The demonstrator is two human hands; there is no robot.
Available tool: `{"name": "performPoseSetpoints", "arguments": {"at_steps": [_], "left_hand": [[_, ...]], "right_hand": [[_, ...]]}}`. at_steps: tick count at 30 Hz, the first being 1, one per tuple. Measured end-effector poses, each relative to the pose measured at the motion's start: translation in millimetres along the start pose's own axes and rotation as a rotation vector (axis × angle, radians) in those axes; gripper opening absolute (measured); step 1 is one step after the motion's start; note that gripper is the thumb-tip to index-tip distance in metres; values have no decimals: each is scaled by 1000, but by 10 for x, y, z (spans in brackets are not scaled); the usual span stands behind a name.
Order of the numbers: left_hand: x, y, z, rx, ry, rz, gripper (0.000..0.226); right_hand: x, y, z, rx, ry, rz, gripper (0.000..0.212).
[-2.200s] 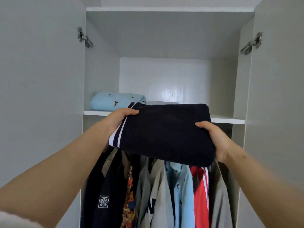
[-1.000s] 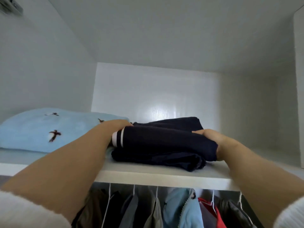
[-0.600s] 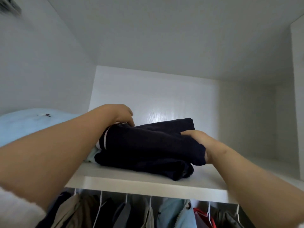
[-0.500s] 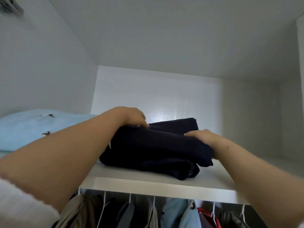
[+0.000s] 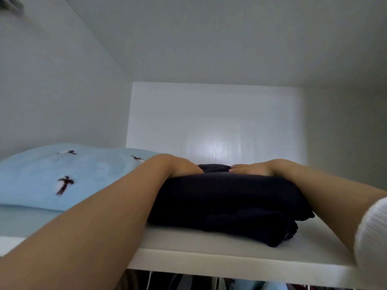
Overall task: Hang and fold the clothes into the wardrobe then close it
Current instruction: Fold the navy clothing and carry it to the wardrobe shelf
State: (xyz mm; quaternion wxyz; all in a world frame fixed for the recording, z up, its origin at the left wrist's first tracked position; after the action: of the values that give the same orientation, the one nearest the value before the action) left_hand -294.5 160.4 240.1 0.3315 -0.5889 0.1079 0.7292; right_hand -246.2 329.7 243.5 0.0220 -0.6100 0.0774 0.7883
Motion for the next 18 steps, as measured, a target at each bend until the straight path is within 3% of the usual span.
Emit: {"name": "performPoseSetpoints", "arguments": {"at_steps": [3, 8, 11, 14, 18], "left_hand": [[-3, -15, -32, -75, 24, -36, 34], [36, -19, -72, -134, 49, -5, 32], [42, -2, -187, -133, -20, 102, 35], [-5, -25, -171, -78, -249, 291, 47], [-233, -98, -468, -36, -678, 83, 32]], "right_hand": [[3, 51, -70, -7, 8, 0, 42], [21, 69, -227, 44, 97, -152, 53], [-18, 119, -362, 82, 67, -39, 49], [-45, 227, -597, 19, 31, 122, 26], [-77, 249, -872, 69, 13, 444, 37]]}}
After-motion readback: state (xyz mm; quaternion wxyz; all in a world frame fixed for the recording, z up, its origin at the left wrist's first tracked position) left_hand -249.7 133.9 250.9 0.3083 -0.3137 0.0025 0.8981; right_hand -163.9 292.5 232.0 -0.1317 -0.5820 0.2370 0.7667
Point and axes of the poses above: each hand's wrist, its own z-axis towards the middle knuckle, its own x-axis out of the palm, y = z × x, the point moved 5 cm from there along z, towards the middle knuckle, and after that the axes turned 14 degrees about -y, right-handed, at the moved point
